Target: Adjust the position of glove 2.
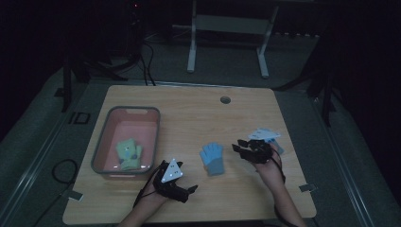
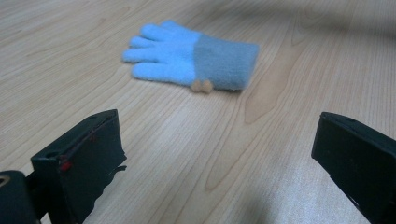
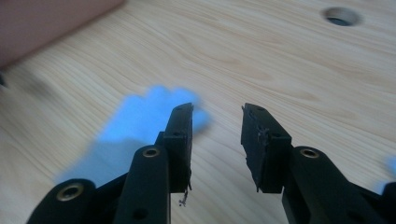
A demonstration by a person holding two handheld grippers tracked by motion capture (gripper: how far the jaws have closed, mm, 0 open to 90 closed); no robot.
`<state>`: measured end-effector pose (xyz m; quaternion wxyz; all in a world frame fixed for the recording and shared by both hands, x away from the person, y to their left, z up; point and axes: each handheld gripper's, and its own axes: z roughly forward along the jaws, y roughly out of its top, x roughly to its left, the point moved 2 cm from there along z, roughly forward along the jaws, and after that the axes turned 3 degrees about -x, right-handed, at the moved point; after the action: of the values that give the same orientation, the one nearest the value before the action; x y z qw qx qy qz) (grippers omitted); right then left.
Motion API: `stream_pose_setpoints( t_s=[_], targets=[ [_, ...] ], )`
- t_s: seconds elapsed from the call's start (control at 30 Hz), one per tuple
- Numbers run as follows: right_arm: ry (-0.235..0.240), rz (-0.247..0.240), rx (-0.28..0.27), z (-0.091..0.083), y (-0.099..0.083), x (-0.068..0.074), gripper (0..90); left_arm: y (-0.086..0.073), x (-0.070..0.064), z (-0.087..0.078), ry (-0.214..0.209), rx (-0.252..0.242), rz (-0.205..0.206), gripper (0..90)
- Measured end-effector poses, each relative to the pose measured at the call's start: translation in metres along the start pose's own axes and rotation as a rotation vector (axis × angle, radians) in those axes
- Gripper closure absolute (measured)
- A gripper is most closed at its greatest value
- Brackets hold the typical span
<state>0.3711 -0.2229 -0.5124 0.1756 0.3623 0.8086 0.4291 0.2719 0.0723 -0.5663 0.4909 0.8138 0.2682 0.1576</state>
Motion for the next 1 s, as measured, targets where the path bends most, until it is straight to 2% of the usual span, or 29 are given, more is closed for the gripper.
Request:
stream_pose_setpoints(
  t_s=[0.13,0.3,0.43,0.57,0.7,0.77,1.0],
  targets=[
    [-0.037,-0.016,0.012,-0.017,-0.011,-0.029,63.6,0.0,0.001,0.0,0.002,0.003,-0.003,2.3],
    [-0.079,0.01,0.023,-0.032,-0.022,-0.064,63.3,0.0,0.001,0.001,0.005,0.003,-0.002,2.3],
    [-0.086,0.041,0.029,-0.038,-0.029,-0.087,62.3,-0.001,0.002,0.0,0.005,0.003,-0.011,2.3],
    [-0.119,0.049,0.052,-0.04,-0.036,-0.108,61.6,-0.001,0.001,0.0,0.002,0.005,-0.009,2.3],
    [-0.132,0.046,0.083,-0.041,-0.04,-0.121,59.3,-0.002,0.0,-0.001,0.001,0.002,-0.017,2.3],
    [-0.138,0.046,0.089,-0.041,-0.041,-0.128,59.0,-0.003,0.0,-0.002,0.018,0.001,-0.011,2.3],
    [-0.116,0.06,0.102,-0.032,-0.046,-0.141,57.3,-0.003,0.0,-0.002,0.014,0.004,-0.016,2.3]
  ],
)
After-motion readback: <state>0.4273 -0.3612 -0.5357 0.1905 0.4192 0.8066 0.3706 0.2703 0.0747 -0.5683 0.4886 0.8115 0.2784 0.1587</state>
